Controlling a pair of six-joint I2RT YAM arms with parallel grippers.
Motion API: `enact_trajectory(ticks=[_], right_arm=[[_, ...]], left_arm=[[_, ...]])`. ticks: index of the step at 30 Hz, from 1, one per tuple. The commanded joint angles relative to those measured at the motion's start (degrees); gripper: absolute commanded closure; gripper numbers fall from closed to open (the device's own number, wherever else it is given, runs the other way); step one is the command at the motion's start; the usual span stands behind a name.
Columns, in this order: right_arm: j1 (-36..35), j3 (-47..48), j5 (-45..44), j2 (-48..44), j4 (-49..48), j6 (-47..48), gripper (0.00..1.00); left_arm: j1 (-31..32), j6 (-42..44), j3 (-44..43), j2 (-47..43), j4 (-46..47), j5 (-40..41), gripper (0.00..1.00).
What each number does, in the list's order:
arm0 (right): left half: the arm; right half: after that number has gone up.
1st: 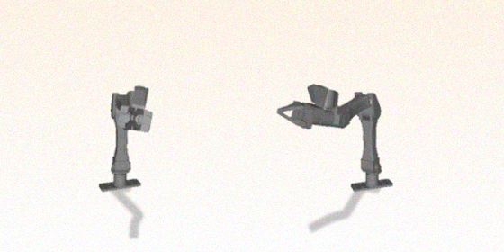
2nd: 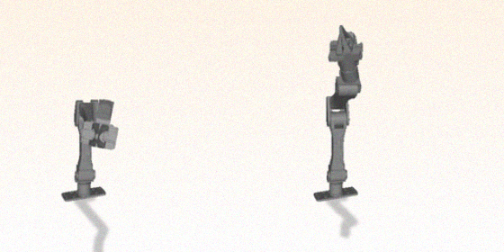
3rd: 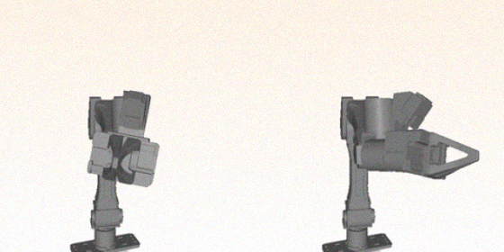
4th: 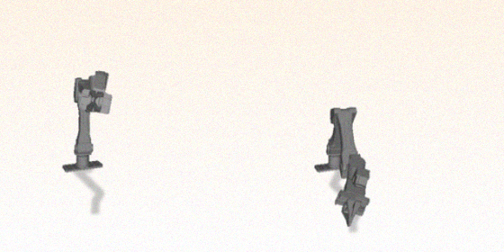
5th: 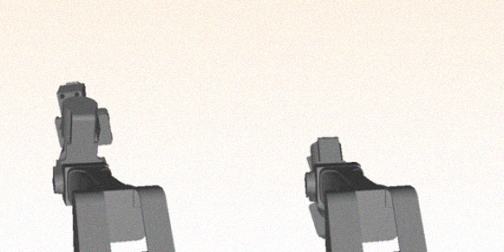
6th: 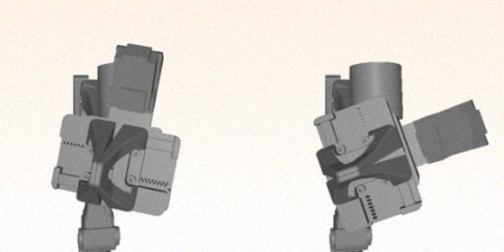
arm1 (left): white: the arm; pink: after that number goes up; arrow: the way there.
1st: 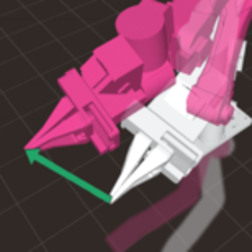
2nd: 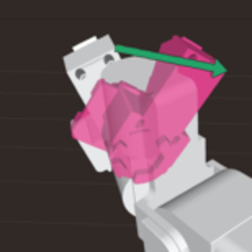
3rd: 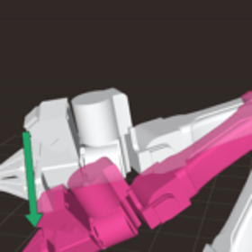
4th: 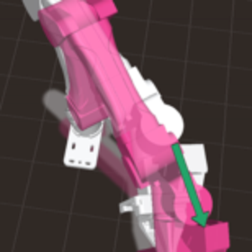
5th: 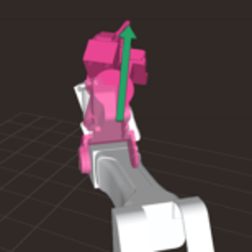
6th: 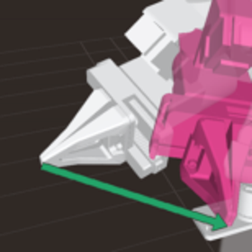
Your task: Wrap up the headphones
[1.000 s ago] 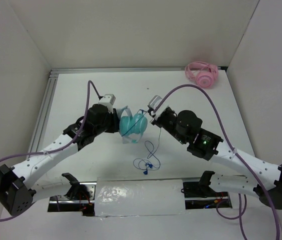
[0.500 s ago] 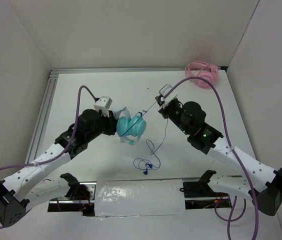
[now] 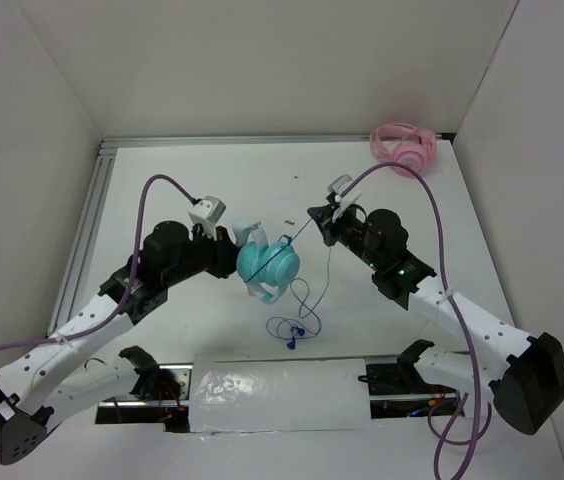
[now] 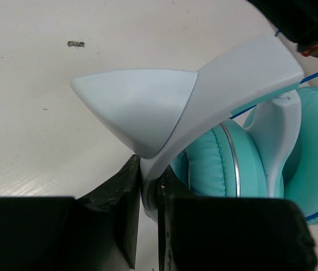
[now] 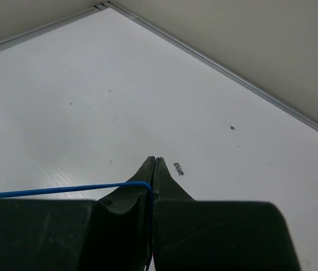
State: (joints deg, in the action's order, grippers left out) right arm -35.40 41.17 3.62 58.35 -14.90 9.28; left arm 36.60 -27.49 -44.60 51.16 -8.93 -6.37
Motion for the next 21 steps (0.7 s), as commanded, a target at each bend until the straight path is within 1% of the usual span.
enact_trajectory(ticks=[1,6,8,10,11,13,16,17,19,21], right_arm=[[1.03,-0.82,3.57,1.06,-7.86,-4.00,0.98],[1.03,-2.67,7.62,4.23,-11.90,-7.77,0.94],[0.68,-3.28,9.38,5.54,-14.10,-9.10,0.94],[0.24,-5.04,9.22,5.90,-17.42,-11.38,0.99],[-0.46,-6.61,7.65,5.55,-19.62,-12.08,1.00],[-0.90,-7.59,6.14,4.94,-20.52,-12.96,1.00],[-1.08,-8.12,6.84,4.67,-20.44,-13.93,1.00],[-1.08,-8.12,8.32,4.93,-20.35,-14.37,0.99],[-2.13,-8.29,9.73,5.63,-20.70,-15.42,0.94],[-3.70,-9.09,11.41,6.60,-22.88,-16.22,0.91]], left_arm=[[0.31,-2.31,-3.30,-3.17,6.81,-8.56,1.00],[0.31,-4.50,-5.76,-3.69,8.14,-15.24,1.00],[0.32,-5.73,-6.99,-3.78,8.40,-15.95,1.00],[0.32,-6.44,-8.83,-3.43,8.40,-14.99,1.00],[0.40,-6.61,-9.88,-3.08,8.49,-14.64,1.00],[0.32,-6.88,-10.42,-2.99,8.49,-14.72,1.00],[0.31,-8.37,-10.77,-3.08,8.49,-14.02,1.00],[0.40,-8.90,-10.77,-3.17,8.40,-13.15,1.00],[0.31,-11.36,-10.69,-3.43,10.85,-11.22,1.00],[0.31,-13.55,-11.29,-3.52,12.26,-9.37,1.00]])
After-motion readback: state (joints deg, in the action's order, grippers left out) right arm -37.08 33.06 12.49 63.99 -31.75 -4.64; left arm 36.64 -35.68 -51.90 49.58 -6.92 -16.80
